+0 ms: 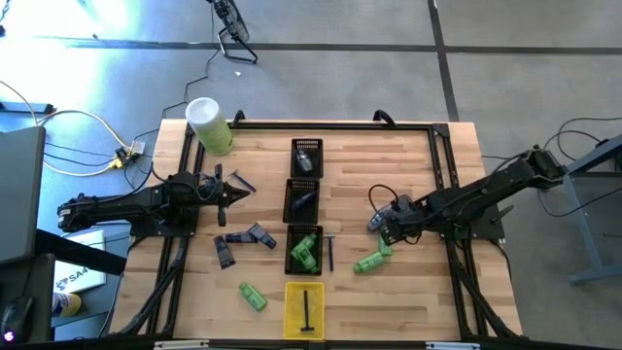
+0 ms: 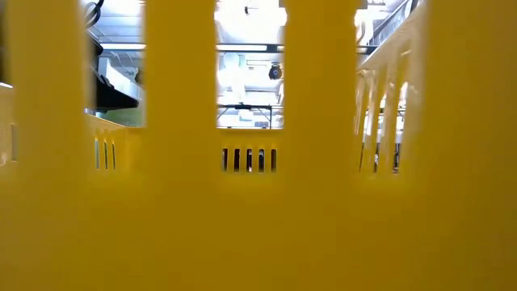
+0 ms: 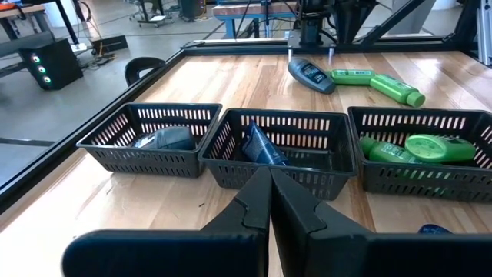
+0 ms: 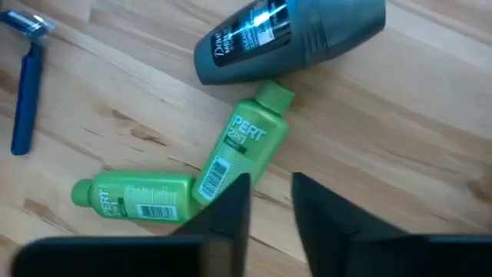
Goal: Pick & Place Travel size toiletries
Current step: Put the green shampoo bottle into the bottom black bin
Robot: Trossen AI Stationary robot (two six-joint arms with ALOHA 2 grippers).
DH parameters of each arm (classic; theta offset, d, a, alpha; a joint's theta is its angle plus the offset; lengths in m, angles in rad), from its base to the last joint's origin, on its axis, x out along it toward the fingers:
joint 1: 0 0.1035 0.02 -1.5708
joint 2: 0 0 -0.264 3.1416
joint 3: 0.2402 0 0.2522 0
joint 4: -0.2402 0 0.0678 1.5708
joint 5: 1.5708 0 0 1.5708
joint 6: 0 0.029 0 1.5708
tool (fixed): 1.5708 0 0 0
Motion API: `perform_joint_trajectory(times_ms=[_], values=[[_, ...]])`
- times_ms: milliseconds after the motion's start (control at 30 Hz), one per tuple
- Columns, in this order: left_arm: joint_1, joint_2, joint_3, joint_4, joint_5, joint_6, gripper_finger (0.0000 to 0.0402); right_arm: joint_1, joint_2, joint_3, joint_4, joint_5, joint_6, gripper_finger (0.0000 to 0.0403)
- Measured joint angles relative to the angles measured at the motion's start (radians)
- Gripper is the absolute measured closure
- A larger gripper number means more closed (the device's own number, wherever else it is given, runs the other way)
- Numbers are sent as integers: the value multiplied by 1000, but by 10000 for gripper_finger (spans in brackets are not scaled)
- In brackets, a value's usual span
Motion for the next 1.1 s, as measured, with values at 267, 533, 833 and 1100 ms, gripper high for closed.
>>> perform_joint_trajectory(times_ms=[267, 533, 833, 1100], values=[[0, 0, 0, 0, 0, 0, 396, 0, 0, 0, 0, 0, 29, 159], [0, 0, 0, 0, 0, 0, 396, 3, 0, 0, 2, -4, 18, 95], [0, 0, 0, 0, 0, 0, 396, 6, 0, 1, 92, 64, -100, 97], [0, 0, 0, 0, 0, 0, 396, 7, 27, 2, 102, 120, 21, 98]])
